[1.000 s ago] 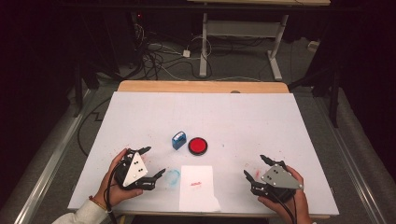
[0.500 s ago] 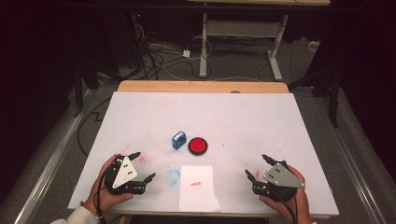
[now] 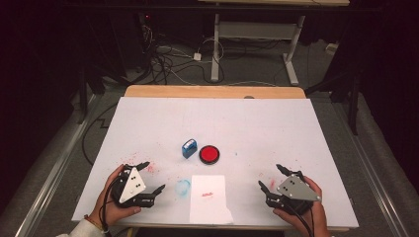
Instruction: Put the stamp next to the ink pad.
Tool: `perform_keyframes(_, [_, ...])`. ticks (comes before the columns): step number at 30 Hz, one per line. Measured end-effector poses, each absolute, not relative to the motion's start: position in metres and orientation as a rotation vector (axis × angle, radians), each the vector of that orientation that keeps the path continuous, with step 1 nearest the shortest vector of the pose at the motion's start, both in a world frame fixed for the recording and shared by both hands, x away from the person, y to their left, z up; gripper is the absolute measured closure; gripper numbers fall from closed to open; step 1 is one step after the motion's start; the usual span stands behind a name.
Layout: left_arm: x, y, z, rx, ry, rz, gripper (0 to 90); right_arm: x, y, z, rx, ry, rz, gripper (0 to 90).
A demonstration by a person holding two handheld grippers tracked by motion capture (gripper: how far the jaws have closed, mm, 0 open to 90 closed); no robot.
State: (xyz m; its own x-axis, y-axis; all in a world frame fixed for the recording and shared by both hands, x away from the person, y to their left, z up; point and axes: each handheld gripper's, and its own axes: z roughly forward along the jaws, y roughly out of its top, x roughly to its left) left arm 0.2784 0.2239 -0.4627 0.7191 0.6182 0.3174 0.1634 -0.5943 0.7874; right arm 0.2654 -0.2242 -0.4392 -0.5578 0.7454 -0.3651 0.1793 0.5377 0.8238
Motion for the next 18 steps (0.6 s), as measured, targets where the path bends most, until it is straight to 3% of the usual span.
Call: perform_keyframes(18, [0.2799, 0.2241, -0.4627, 2.156, 0.591, 0.753, 15.5, 0.2683, -0.2228, -0.4409, 0.74, 2.055, 0.986, 28.2])
